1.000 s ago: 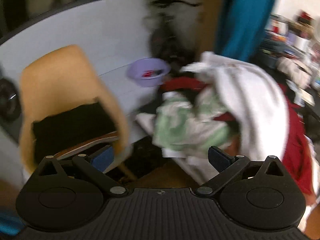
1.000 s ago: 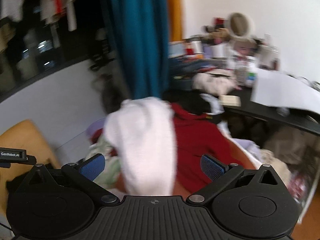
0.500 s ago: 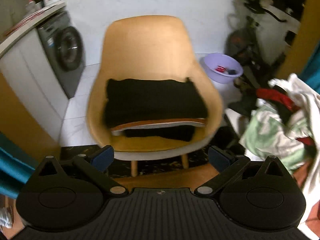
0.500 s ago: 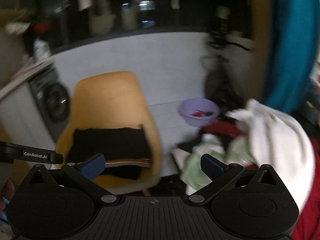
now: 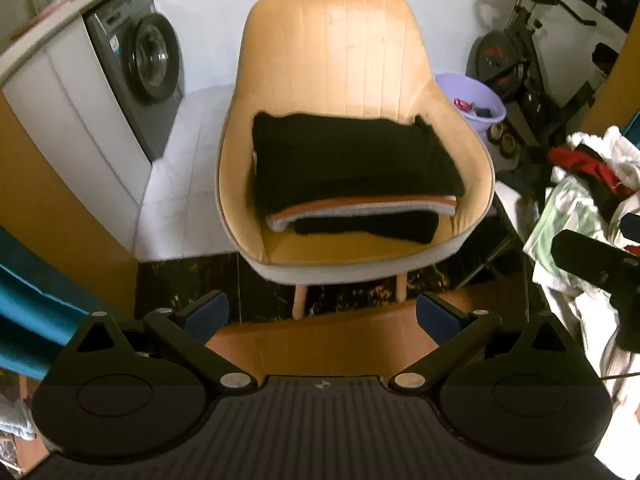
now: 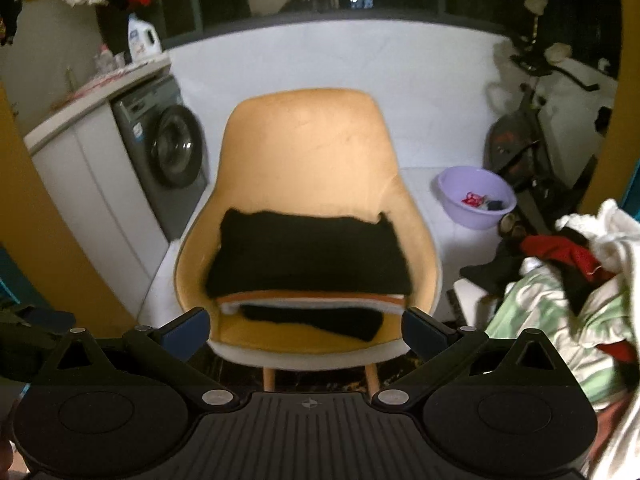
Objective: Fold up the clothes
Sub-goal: 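Turn both grippers toward the pile of clothes beside the chair, then reach both grippers down toward the white fluffy robe on the pile, then grasp the white robe with the right gripper and lift it up, then grasp the robe with the left gripper while the right gripper holds it up, then carry the robe with both grippers across the room toward the patterned table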
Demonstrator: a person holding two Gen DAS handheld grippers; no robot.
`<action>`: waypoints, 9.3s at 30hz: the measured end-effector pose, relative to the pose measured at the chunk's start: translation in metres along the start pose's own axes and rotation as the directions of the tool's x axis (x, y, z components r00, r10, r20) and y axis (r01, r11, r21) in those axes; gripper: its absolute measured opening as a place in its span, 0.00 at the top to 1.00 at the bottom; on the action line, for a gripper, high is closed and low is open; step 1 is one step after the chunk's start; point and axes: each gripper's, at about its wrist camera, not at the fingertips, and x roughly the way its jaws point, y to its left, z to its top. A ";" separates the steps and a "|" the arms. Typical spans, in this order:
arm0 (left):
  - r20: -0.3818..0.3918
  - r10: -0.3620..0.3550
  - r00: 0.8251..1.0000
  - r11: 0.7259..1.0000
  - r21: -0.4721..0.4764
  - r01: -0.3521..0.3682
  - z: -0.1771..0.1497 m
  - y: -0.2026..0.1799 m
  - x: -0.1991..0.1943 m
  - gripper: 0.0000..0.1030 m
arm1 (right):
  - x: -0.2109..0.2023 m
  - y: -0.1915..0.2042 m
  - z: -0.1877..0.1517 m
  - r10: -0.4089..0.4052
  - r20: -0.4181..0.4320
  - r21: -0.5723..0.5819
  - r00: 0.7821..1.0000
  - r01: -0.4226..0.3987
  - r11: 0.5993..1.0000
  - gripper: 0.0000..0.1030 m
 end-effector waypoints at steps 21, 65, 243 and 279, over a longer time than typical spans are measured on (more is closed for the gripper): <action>-0.015 -0.216 0.976 0.969 0.119 0.216 0.013 -0.054 0.012 0.01 | -0.058 -0.078 -0.048 -0.248 0.007 0.251 0.969 0.238 0.938 0.01; -0.199 -0.685 0.701 0.375 0.729 0.573 -0.034 -0.418 -0.124 0.01 | -0.334 -0.287 -0.290 -0.749 -0.289 0.672 0.597 0.683 0.285 0.01; -0.151 -0.847 0.510 0.181 0.820 0.543 0.081 -0.570 -0.003 0.90 | -0.253 -0.390 -0.225 -0.837 -0.145 0.979 0.528 0.199 -0.044 0.95; -0.097 -0.960 0.261 0.077 0.808 0.585 0.148 -0.554 -0.109 0.94 | -0.310 -0.327 -0.093 -0.964 0.088 0.879 0.251 0.436 0.194 0.96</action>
